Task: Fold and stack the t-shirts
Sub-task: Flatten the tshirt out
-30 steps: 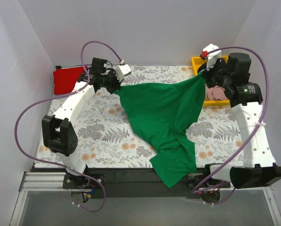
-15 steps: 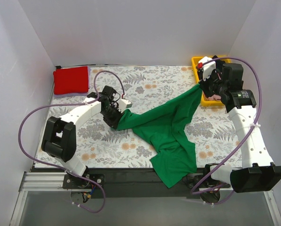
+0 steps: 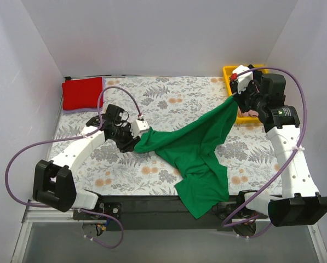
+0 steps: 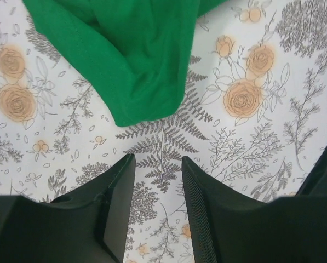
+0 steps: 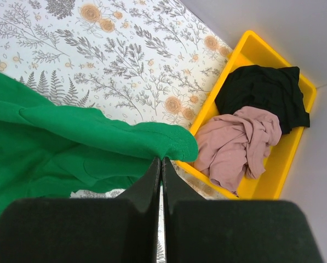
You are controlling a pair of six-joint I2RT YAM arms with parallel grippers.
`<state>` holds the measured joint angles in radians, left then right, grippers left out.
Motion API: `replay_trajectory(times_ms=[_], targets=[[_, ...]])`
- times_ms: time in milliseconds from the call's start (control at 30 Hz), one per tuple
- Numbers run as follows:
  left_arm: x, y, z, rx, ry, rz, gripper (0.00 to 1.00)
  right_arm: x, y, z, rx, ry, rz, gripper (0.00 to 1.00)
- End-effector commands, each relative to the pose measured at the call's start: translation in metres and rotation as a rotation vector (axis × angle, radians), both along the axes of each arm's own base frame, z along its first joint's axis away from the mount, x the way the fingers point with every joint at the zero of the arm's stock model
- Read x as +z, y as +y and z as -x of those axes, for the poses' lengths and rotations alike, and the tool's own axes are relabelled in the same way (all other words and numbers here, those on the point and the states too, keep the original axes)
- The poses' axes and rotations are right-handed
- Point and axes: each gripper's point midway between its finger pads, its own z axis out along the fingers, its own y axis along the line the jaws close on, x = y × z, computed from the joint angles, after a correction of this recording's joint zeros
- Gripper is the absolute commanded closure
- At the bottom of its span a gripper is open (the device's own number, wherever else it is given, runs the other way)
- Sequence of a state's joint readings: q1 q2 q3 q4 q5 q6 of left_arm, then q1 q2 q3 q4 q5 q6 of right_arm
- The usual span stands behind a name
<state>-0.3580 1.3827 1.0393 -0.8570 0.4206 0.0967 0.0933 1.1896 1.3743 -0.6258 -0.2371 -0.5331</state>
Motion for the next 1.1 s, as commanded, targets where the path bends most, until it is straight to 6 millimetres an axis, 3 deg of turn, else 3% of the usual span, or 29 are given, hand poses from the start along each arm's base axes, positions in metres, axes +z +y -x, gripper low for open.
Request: replay_trajectory(times_ms=[0,67,200,300,333,600,900,933,1033,1067], targets=[[-0.005,-0.006,0.0,-0.158,-0.129,0.044,0.61,0.011,-0.007,-0.001,-0.02,-0.063,0.019,0.99],[-0.001,-0.01,-0.012,-0.176,-0.222,0.06,0.61,0.01,-0.007,-0.001,-0.018,-0.061,0.016,0.99],[-0.004,-0.01,-0.021,-0.211,-0.25,0.093,0.61,0.013,-0.007,0.0,-0.016,-0.068,0.018,0.99],[-0.021,-0.009,-0.014,-0.259,-0.214,0.103,0.6,0.012,-0.007,0.0,-0.016,-0.062,0.018,0.99],[-0.025,-0.009,-0.013,-0.265,-0.215,0.104,0.55,0.012,-0.006,0.0,-0.014,-0.061,0.016,0.99],[-0.046,-0.011,-0.03,-0.322,-0.328,0.086,0.54,0.01,-0.005,-0.003,-0.012,-0.045,0.004,0.99],[-0.083,-0.008,-0.033,-0.342,-0.261,0.052,0.47,0.007,-0.005,-0.006,-0.018,-0.029,0.008,0.99],[-0.086,-0.008,-0.036,-0.323,-0.257,0.051,0.52,0.007,-0.006,-0.006,-0.021,-0.03,0.01,0.99],[-0.074,-0.008,-0.051,-0.225,-0.252,0.051,0.93,0.009,-0.008,-0.006,-0.029,-0.033,0.017,0.99],[-0.059,-0.008,-0.064,-0.186,-0.276,0.066,1.0,0.013,-0.008,-0.007,-0.032,-0.044,0.019,0.99]])
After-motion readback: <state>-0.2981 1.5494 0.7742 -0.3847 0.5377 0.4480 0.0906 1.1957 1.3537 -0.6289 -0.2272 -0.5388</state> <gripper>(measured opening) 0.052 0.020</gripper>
